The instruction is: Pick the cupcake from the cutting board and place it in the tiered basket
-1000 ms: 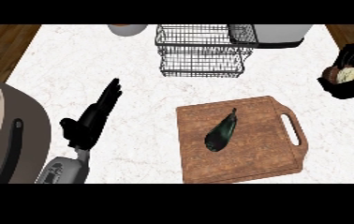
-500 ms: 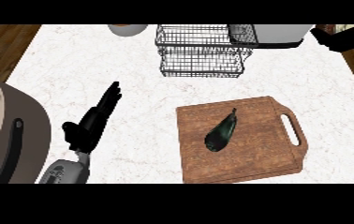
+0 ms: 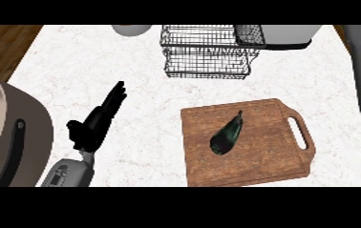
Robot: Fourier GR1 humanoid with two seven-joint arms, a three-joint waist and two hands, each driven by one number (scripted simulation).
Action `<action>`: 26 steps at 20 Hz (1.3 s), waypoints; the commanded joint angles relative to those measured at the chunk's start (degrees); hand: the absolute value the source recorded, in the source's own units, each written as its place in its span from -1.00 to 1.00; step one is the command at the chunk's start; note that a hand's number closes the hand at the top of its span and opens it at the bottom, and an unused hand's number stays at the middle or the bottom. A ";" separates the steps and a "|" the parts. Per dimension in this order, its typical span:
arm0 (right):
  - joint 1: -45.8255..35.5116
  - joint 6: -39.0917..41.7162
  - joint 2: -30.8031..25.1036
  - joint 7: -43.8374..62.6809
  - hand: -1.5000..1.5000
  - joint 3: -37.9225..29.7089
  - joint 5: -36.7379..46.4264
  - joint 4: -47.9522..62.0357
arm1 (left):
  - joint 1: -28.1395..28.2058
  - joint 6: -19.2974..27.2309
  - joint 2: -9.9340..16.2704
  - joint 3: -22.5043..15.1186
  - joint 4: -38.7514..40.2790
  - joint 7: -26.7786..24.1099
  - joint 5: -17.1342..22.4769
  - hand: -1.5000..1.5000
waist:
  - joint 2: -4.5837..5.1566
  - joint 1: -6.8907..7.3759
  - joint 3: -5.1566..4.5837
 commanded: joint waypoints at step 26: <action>-21.80 -10.07 15.02 -3.99 1.00 -8.37 -2.68 42.01 | -0.23 -3.60 0.95 2.45 -1.94 1.62 0.27 0.00 | 0.52 1.33 0.03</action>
